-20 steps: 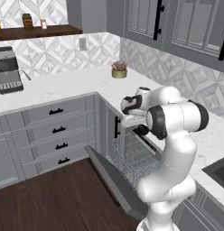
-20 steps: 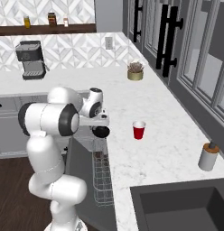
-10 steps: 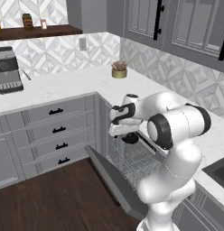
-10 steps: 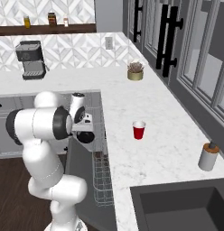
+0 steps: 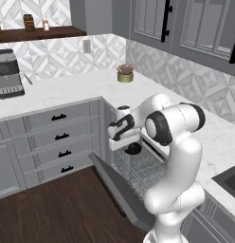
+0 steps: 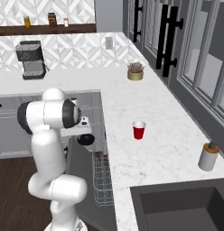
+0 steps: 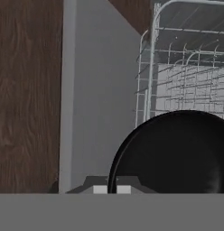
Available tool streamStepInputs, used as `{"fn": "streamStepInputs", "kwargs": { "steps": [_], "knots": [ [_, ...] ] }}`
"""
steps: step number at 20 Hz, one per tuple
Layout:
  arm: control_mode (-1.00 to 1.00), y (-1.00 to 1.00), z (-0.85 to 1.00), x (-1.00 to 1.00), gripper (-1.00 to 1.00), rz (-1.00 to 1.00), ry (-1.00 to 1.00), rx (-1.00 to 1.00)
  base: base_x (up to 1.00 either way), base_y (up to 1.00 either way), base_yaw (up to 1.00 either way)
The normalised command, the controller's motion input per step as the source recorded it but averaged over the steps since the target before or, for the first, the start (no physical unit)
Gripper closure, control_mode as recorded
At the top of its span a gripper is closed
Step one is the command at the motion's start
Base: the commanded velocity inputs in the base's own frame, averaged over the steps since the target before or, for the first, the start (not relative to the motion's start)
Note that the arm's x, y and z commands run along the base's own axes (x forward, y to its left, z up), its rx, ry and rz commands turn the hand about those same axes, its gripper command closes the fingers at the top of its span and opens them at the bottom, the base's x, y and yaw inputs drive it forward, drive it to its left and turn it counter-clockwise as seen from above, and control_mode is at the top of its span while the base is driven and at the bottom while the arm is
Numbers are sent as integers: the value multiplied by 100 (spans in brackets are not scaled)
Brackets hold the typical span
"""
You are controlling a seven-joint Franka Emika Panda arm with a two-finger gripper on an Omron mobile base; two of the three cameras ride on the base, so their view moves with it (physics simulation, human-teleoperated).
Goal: Pick up the cup and bowl from the counter, place them in the dishwasher, and close the dishwasher door.
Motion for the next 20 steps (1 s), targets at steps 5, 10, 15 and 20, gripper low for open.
{"fn": "streamStepInputs", "kwargs": {
  "steps": [5,10,15,20],
  "knots": [
    [-100,0,-39,50,100,4,8,-13,0,0,0],
    [-100,-15,-35,39,100,4,4,-6,0,0,0],
    [-100,-34,-45,33,100,4,5,-2,0,0,0],
    [-100,-19,-58,22,100,5,6,-3,0,0,0]
  ]
}}
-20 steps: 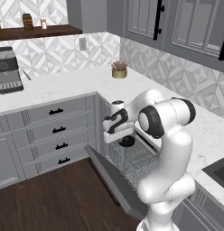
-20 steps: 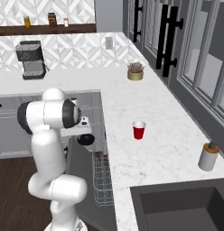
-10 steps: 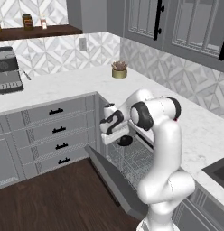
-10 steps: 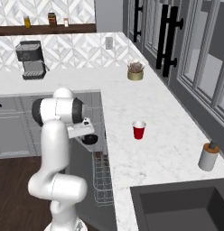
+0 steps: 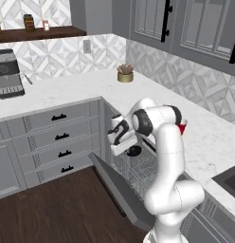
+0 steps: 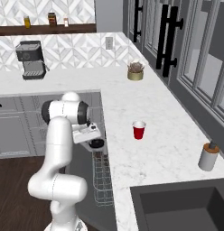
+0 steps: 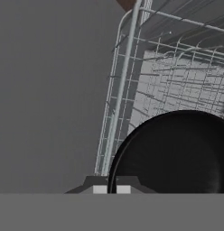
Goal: Pick up the cup and bowl from the counter, place them in the dishwasher, and close the dishwasher door.
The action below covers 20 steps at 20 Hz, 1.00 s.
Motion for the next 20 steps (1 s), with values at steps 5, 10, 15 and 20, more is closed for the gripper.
{"fn": "streamStepInputs", "kwargs": {
  "steps": [5,10,15,20],
  "knots": [
    [-100,-24,-46,25,100,6,0,0,0,0,0],
    [-100,-26,-24,25,100,5,0,0,0,0,0],
    [-100,-11,-47,21,100,7,0,0,0,0,0],
    [-100,0,-52,10,100,7,1,-1,0,0,0]
  ]
}}
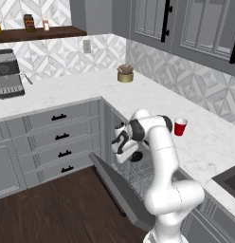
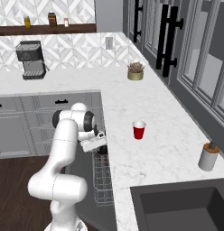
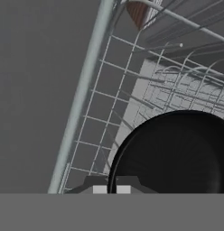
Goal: Pick up the cup and bowl from the counter, place them in the dishwasher, and close the dishwasher door.
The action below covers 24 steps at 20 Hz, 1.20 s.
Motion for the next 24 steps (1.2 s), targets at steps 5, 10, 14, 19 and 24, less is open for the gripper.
{"fn": "streamStepInputs", "kwargs": {
  "steps": [5,10,14,19,24],
  "knots": [
    [-100,3,-50,0,100,10,5,-3,0,0,0],
    [-100,8,-53,1,100,14,3,-4,0,0,0],
    [-100,40,-42,-11,100,11,-9,5,0,0,0],
    [-100,95,-73,-41,-100,1,-8,11,0,0,0],
    [-100,63,-23,-19,-100,0,-2,7,0,0,0]
  ]
}}
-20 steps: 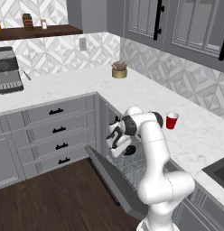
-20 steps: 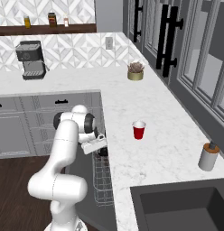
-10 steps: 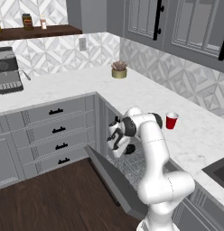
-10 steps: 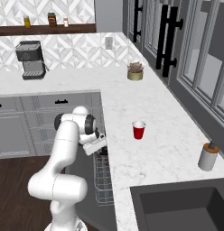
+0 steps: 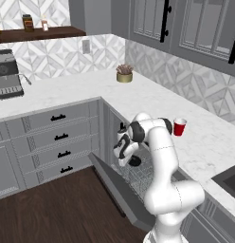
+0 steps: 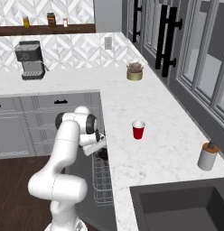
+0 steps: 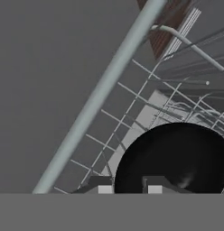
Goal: Pick up the cup and bowl from the counter, place them in the dishwasher, and close the dishwasher door.
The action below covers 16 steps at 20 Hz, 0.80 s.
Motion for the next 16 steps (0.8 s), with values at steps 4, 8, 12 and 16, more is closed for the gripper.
{"fn": "streamStepInputs", "kwargs": {
  "steps": [4,8,12,16],
  "knots": [
    [-100,37,18,-48,-100,0,-13,-1,0,0,0],
    [-100,43,76,-80,-100,0,-27,-8,0,0,0],
    [-100,21,100,-57,-100,-5,-13,-4,0,0,0],
    [-100,0,100,-76,-100,-20,-6,0,0,0,0]
  ]
}}
